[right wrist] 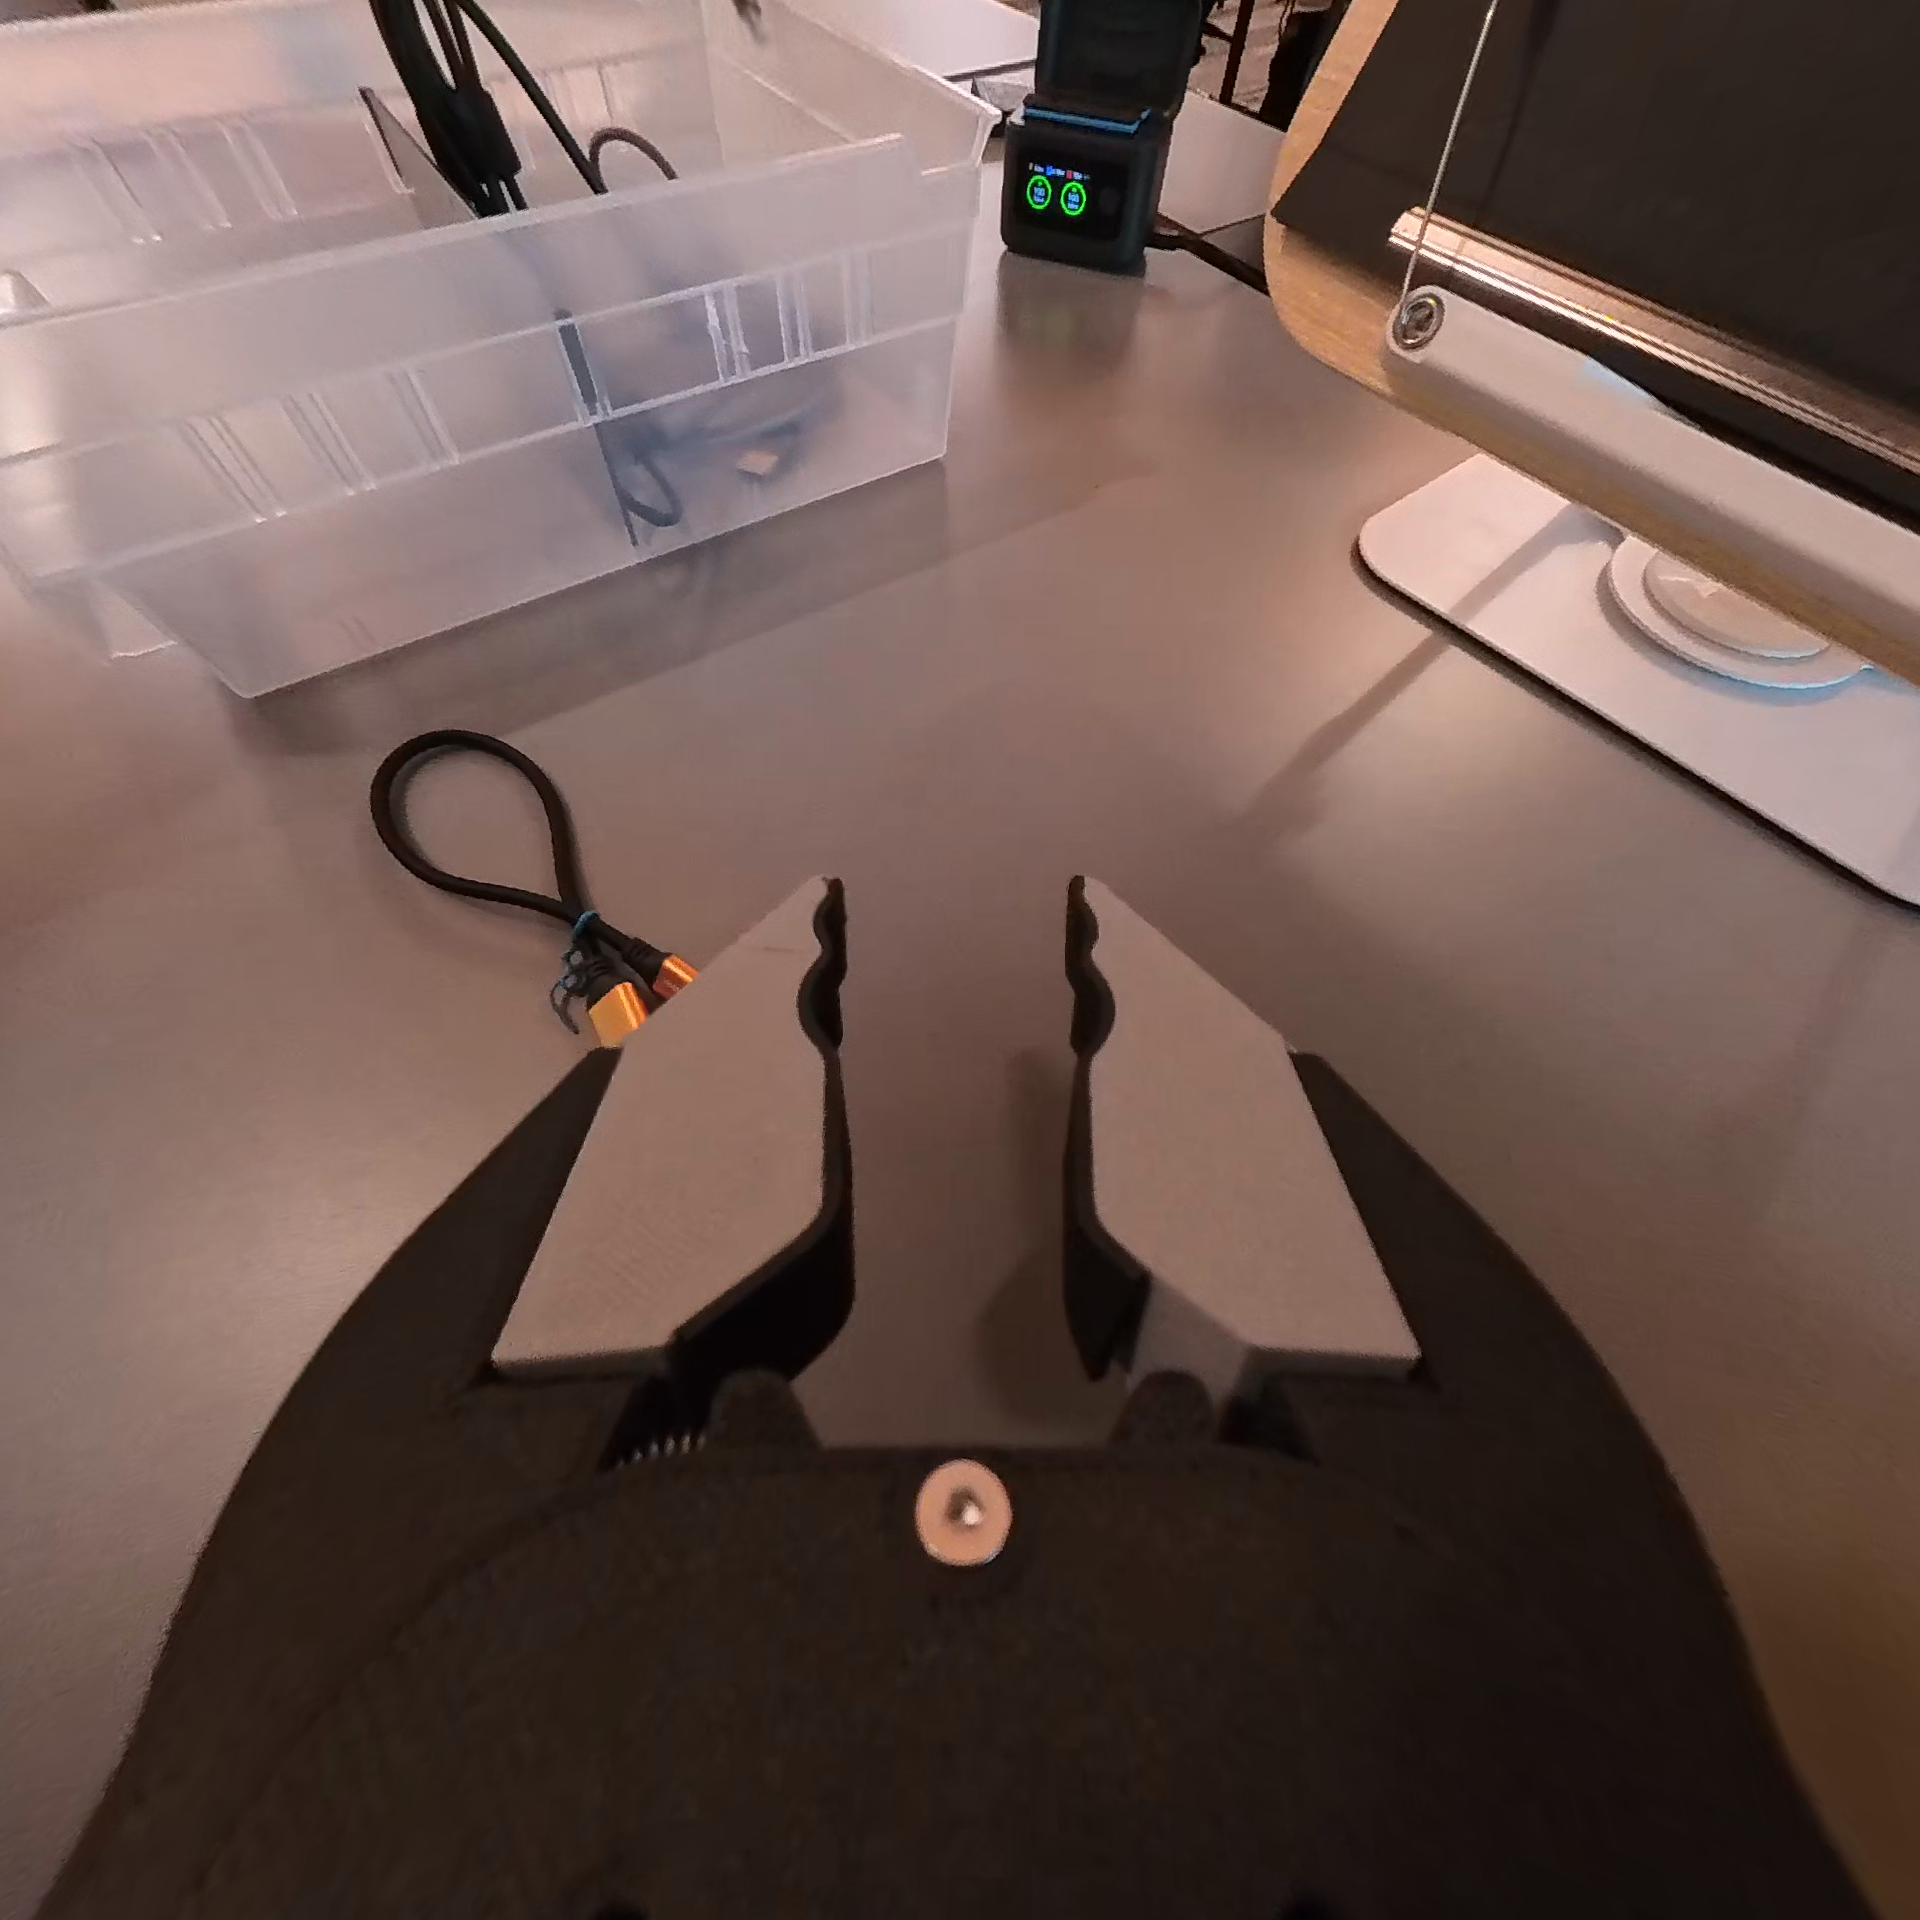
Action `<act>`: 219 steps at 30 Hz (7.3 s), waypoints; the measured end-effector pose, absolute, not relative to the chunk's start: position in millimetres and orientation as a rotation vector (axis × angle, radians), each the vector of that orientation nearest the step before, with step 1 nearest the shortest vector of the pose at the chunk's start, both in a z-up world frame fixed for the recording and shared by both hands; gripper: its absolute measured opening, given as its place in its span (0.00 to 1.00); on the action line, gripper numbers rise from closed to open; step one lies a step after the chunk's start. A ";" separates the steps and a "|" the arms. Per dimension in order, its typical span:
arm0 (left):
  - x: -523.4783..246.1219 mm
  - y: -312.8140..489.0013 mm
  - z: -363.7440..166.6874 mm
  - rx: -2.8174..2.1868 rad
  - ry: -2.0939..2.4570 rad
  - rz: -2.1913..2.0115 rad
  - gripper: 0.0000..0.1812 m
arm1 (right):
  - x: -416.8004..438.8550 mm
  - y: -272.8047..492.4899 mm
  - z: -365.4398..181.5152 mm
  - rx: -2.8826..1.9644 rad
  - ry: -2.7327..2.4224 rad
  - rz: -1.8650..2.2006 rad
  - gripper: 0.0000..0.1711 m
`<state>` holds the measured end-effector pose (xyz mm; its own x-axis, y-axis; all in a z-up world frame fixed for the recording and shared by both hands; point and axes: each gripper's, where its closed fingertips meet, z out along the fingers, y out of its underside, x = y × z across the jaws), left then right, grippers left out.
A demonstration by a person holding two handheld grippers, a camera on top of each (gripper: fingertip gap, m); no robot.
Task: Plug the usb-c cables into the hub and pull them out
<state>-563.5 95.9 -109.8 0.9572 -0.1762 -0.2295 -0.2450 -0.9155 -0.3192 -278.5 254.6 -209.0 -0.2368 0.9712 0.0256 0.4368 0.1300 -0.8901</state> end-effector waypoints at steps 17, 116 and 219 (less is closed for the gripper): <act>-383.3 165.9 -53.3 -2.418 0.723 0.512 0.11 | -278.0 254.9 -202.9 -1.291 -1.750 1.088 0.29; -259.4 91.2 -80.4 -1.872 0.167 0.105 0.31 | -68.9 455.9 -148.9 -1.794 -1.770 0.092 0.08; -403.2 139.4 80.3 -1.971 0.666 0.392 0.01 | -302.6 207.4 -202.5 -1.301 -1.971 1.747 0.38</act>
<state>-403.2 139.4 80.3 0.7975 -0.2868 -0.5308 -0.6033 -0.3696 -0.7067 -302.6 207.4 -202.5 -0.5911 0.7088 -0.3849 0.4674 -0.0879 -0.8797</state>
